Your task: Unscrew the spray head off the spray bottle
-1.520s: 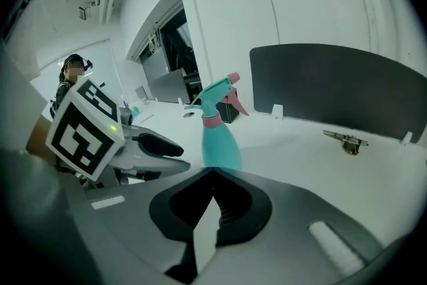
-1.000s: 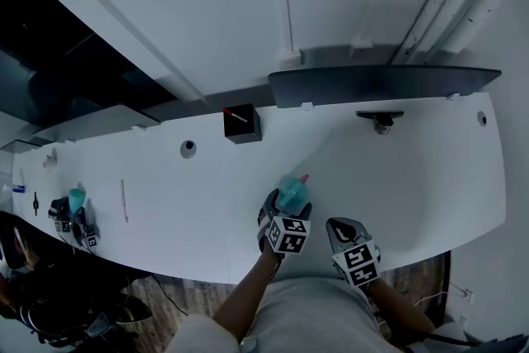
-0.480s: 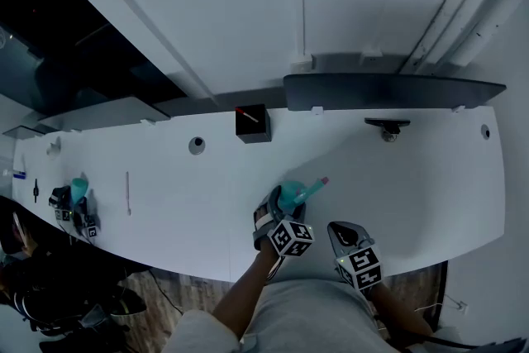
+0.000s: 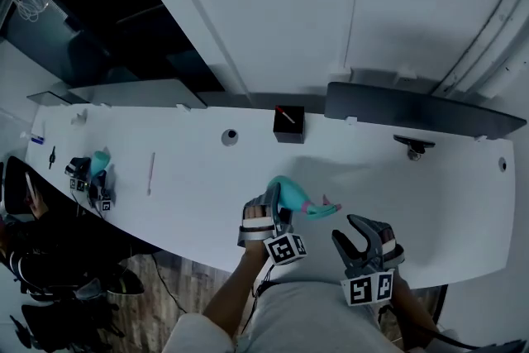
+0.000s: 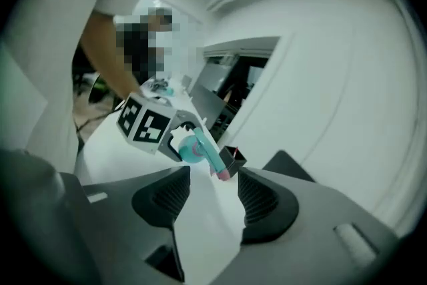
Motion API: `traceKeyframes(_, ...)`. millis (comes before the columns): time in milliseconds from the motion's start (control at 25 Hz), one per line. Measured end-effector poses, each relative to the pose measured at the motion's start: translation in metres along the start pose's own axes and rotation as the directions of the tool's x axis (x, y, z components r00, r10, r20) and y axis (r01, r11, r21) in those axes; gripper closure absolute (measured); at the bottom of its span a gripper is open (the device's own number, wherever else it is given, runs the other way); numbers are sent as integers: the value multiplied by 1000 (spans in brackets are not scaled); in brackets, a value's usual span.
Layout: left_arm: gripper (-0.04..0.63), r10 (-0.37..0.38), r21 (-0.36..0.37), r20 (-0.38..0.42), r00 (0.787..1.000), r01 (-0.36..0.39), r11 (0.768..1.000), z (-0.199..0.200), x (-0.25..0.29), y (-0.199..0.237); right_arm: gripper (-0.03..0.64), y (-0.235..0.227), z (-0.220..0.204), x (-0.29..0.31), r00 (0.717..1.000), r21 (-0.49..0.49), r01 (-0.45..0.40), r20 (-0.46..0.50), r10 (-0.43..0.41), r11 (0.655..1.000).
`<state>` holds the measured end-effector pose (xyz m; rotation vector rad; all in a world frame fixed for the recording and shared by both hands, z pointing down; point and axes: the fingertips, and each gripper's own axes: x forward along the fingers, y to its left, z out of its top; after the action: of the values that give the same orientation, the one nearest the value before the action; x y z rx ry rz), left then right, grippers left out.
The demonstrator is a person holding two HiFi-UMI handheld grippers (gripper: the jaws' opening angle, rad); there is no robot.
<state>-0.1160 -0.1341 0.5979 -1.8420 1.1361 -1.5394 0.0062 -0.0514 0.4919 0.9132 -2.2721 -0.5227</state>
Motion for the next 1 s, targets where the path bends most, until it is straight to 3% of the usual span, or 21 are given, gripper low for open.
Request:
traceKeyframes(120, 232, 54, 36, -10, 999, -53, 998, -3, -10, 16, 391, 7, 26, 7, 999, -267, 0, 37, 10, 964)
traceKeyframes(240, 230, 93, 56, -5, 996, -93, 994, -1, -18, 23, 408, 12, 39, 13, 999, -355, 6, 45, 11, 935)
traceKeyframes(520, 231, 159, 80, 54, 986, -163, 983, 18, -34, 26, 471, 17, 35, 22, 1000, -427, -3, -19, -6, 904)
traceKeyframes(560, 231, 167, 79, 58, 984, -171, 982, 20, -35, 27, 502, 17, 34, 21, 1000, -425, -6, -28, -7, 905)
traceKeyframes(840, 235, 163, 103, 68, 984, -170, 980, 28, -35, 21, 526, 19, 28, 13, 995, -315, -77, -86, 52, 946)
traceKeyframes(920, 236, 137, 97, 68, 988, -143, 985, 29, -34, 17, 526, 20, 28, 12, 995, -351, -84, -88, 57, 933)
traceKeyframes(1000, 236, 99, 84, 75, 992, -106, 991, 30, -33, 13, 532, 22, 31, 11, 995, -441, -89, -80, 60, 893)
